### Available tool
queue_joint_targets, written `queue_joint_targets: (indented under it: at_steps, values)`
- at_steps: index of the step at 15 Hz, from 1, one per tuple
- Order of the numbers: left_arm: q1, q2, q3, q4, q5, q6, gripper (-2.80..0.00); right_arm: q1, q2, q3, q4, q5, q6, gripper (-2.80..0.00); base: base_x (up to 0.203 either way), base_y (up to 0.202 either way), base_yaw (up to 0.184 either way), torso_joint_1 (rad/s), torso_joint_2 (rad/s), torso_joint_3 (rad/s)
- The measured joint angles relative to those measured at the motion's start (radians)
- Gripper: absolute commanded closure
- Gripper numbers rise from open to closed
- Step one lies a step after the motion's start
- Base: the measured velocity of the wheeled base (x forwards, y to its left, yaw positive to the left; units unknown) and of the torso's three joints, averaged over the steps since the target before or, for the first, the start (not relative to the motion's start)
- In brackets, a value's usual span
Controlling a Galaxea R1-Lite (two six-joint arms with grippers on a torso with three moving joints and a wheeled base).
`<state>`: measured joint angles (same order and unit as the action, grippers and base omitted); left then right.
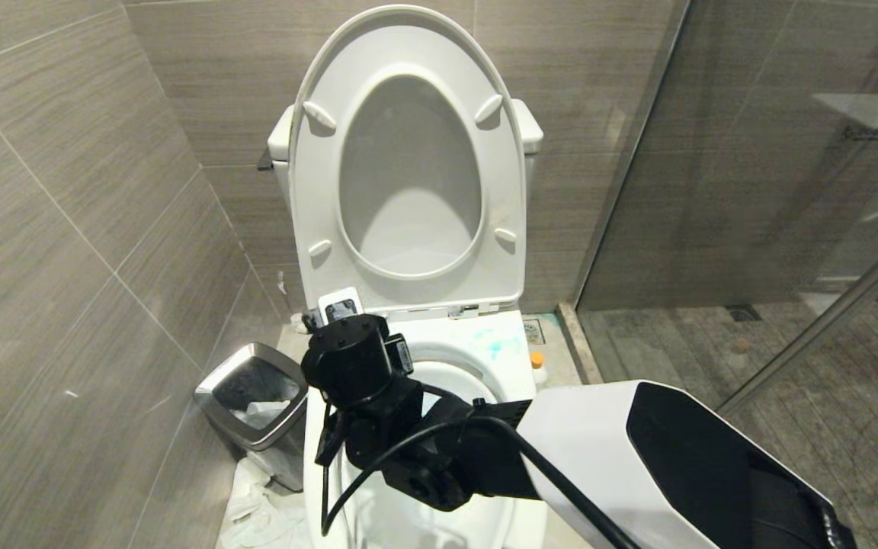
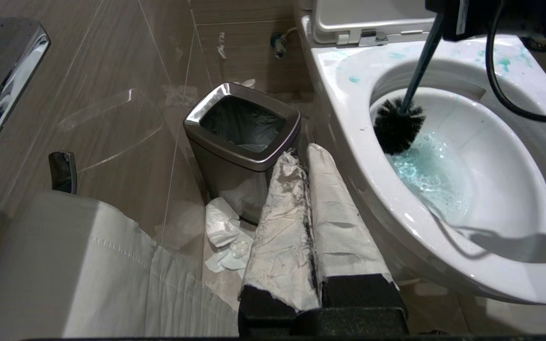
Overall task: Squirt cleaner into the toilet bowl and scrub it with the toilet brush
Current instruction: Scrub the toilet bowl
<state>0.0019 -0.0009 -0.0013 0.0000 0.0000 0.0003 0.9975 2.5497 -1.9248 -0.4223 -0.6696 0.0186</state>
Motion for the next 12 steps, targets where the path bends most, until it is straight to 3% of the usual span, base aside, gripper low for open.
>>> queue_joint_targets:
  at_steps: [3, 12]
  values:
    - [0.000, 0.000, 0.000, 0.000, 0.000, 0.000, 0.00, 0.051, -0.044, 0.092, -0.013, -0.011, 0.022, 0.00, 0.000, 0.000, 0.000, 0.000, 0.00, 0.000]
    - [0.000, 0.000, 0.000, 0.000, 0.000, 0.000, 0.00, 0.160, -0.209, 0.455, -0.020, -0.033, 0.190, 0.00, 0.000, 0.000, 0.000, 0.000, 0.00, 0.000]
